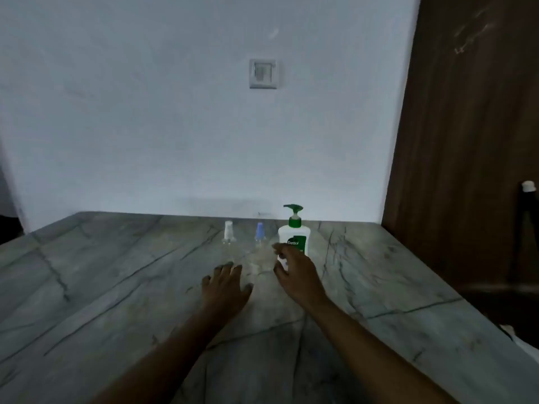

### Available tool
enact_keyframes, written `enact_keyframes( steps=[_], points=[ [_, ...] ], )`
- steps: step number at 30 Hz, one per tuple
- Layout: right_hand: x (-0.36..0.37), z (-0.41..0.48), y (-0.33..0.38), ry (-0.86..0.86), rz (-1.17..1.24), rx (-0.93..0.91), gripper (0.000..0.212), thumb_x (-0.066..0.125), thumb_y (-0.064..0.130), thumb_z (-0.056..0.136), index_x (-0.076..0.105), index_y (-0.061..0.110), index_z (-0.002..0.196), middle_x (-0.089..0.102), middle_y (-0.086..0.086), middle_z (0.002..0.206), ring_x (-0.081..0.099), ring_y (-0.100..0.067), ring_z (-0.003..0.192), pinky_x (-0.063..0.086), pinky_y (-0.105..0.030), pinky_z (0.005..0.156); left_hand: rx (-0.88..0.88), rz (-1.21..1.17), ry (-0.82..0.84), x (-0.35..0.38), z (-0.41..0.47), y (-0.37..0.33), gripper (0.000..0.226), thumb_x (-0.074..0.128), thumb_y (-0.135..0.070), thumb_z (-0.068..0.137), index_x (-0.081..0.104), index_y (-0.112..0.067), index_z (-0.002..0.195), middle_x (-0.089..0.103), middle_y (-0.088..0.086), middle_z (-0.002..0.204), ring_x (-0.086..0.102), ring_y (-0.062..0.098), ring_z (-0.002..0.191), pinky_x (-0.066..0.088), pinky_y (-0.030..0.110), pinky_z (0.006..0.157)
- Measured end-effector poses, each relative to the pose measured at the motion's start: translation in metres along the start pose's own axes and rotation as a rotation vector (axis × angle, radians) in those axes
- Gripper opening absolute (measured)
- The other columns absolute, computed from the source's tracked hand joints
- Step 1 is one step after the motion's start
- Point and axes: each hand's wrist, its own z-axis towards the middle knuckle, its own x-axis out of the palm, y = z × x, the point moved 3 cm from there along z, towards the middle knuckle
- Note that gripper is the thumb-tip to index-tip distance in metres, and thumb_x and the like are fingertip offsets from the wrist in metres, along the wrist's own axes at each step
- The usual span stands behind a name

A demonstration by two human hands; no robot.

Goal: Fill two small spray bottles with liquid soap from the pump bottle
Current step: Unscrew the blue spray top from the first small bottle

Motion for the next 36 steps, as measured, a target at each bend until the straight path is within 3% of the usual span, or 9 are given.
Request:
enact_keyframes(
  steps=[5, 12, 16, 19, 22, 26, 29, 32, 36],
  points=[
    [0.056, 0.007, -0.022, 0.256, 0.063, 0.254, 0.045, 0.058, 0.012, 0.088, 0.049, 0.01, 0.132, 0.052, -0.009, 0.131, 0.048, -0.021, 0.122, 0.033, -0.021, 0.097, -0.056, -0.028, 0.159, 0.026, 0.006, 0.015, 0.065, 0.024, -0.059, 0.091, 0.02, -0.023, 0.145, 0.015, 0.006, 0.154, 0.014, 0.024, 0.14, 0.014, 0.045, 0.11],
    [0.099, 0.046, -0.031, 0.115, 0.197, 0.539, 0.073, 0.054, 0.013, 0.092, 0.011, 0.007, 0.151, 0.023, -0.013, 0.154, 0.028, -0.027, 0.139, 0.026, -0.03, 0.11, -0.047, -0.024, 0.171, 0.033, 0.011, 0.02, 0.069, 0.02, -0.064, 0.089, 0.014, -0.025, 0.146, 0.011, 0.004, 0.155, 0.009, 0.021, 0.142, 0.009, 0.045, 0.112],
    [0.116, 0.074, -0.041, 0.007, 0.248, 0.638, 0.074, 0.058, 0.012, 0.091, 0.012, 0.006, 0.15, 0.028, -0.014, 0.152, 0.029, -0.029, 0.138, 0.027, -0.033, 0.111, -0.044, -0.026, 0.161, 0.032, 0.011, 0.02, 0.07, 0.02, -0.065, 0.089, 0.014, -0.025, 0.146, 0.012, 0.003, 0.155, 0.009, 0.021, 0.142, 0.008, 0.044, 0.113],
    [0.122, 0.087, -0.048, -0.048, 0.207, 0.63, 0.056, 0.061, 0.011, 0.089, 0.035, 0.006, 0.138, 0.051, -0.015, 0.134, 0.048, -0.03, 0.124, 0.038, -0.037, 0.104, -0.041, -0.028, 0.153, 0.031, 0.011, 0.019, 0.07, 0.021, -0.064, 0.089, 0.014, -0.024, 0.146, 0.012, 0.004, 0.155, 0.008, 0.021, 0.142, 0.008, 0.044, 0.114],
    [0.12, 0.087, -0.047, -0.062, 0.156, 0.59, 0.038, 0.064, 0.009, 0.087, 0.048, 0.004, 0.121, 0.059, -0.013, 0.121, 0.055, -0.029, 0.114, 0.042, -0.036, 0.097, -0.038, -0.033, 0.15, 0.031, 0.011, 0.019, 0.07, 0.021, -0.064, 0.089, 0.015, -0.024, 0.146, 0.012, 0.004, 0.155, 0.009, 0.021, 0.142, 0.008, 0.045, 0.113],
    [0.107, 0.063, -0.035, -0.01, 0.114, 0.468, 0.033, 0.065, 0.011, 0.087, 0.049, 0.005, 0.116, 0.061, -0.011, 0.116, 0.057, -0.026, 0.108, 0.042, -0.03, 0.087, -0.039, -0.063, 0.157, 0.03, 0.011, 0.02, 0.07, 0.024, -0.064, 0.089, 0.016, -0.024, 0.146, 0.014, 0.004, 0.155, 0.011, 0.021, 0.141, 0.009, 0.044, 0.112],
    [0.086, 0.035, -0.03, 0.051, 0.1, 0.359, 0.03, 0.068, 0.016, 0.086, 0.051, 0.007, 0.108, 0.061, -0.006, 0.101, 0.057, -0.021, 0.094, 0.039, -0.026, 0.076, -0.047, -0.092, 0.139, 0.029, 0.01, 0.02, 0.068, 0.03, -0.062, 0.089, 0.02, -0.024, 0.145, 0.017, 0.004, 0.154, 0.014, 0.021, 0.141, 0.011, 0.043, 0.112],
    [0.058, 0.009, -0.027, 0.121, 0.102, 0.306, 0.027, 0.071, 0.017, 0.082, 0.053, 0.008, 0.101, 0.057, 0.0, 0.091, 0.056, -0.017, 0.087, 0.044, -0.028, 0.077, -0.054, -0.115, 0.125, 0.029, 0.009, 0.02, 0.065, 0.034, -0.059, 0.089, 0.023, -0.024, 0.144, 0.019, 0.004, 0.153, 0.017, 0.022, 0.14, 0.013, 0.042, 0.112],
    [0.019, -0.024, -0.028, 0.209, 0.108, 0.292, 0.027, 0.076, 0.018, 0.079, 0.054, 0.014, 0.094, 0.061, 0.003, 0.089, 0.058, -0.01, 0.082, 0.042, -0.012, 0.068, -0.027, -0.166, 0.126, 0.024, 0.009, 0.018, 0.06, 0.041, -0.054, 0.09, 0.031, -0.025, 0.141, 0.025, 0.004, 0.151, 0.022, 0.023, 0.138, 0.017, 0.043, 0.112]
  ],
)
